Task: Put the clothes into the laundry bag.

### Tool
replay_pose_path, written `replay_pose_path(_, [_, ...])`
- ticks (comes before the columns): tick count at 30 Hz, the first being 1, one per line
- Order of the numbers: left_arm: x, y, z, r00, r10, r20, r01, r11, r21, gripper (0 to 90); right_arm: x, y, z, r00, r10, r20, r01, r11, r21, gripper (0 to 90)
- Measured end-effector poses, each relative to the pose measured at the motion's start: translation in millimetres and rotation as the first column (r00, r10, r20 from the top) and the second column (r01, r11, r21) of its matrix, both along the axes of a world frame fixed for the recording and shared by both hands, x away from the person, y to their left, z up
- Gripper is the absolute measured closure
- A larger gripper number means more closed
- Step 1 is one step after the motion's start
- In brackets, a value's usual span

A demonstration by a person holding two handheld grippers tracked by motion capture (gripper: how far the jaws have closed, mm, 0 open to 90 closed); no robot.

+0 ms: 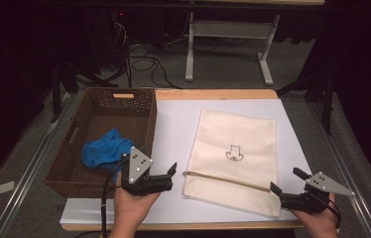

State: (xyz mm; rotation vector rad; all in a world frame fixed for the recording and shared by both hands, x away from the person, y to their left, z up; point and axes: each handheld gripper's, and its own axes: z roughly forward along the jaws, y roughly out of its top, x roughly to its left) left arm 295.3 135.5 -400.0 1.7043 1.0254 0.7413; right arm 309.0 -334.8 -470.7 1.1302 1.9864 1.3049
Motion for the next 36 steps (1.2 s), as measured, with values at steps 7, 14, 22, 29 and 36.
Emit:
replay_pose_path(7, [2.0,31.7,-3.8,0.9969,0.073,-0.028,-0.073,0.9973,-0.001,2.4,0.1,-1.4,0.1,1.0000,0.002,-0.002,-0.002,1.000,-0.001,0.3])
replay_pose_path(14, [1.7,63.2,-6.5,0.9888,0.144,-0.038,-0.145,0.9890,-0.028,2.4,1.4,-1.4,-1.6,0.9999,-0.001,-0.014,0.001,1.000,-0.005,0.3])
replay_pose_path(22, [-2.4,92.8,-10.1,0.9761,0.213,-0.042,-0.215,0.9760,-0.035,5.4,1.7,-0.8,-2.5,0.9999,0.002,-0.012,-0.002,1.000,-0.013,0.4])
replay_pose_path(29, [-6.1,106.2,-13.6,0.9678,0.246,-0.053,-0.248,0.9677,-0.044,6.2,2.1,-0.9,-3.9,0.9998,0.003,-0.019,-0.003,1.000,-0.018,0.8])
replay_pose_path(36, [-5.3,103.8,-16.0,0.9658,0.258,-0.029,-0.259,0.9643,-0.055,7.9,1.6,-3.2,-5.6,0.9996,-0.003,-0.028,0.002,1.000,-0.020,0.9])
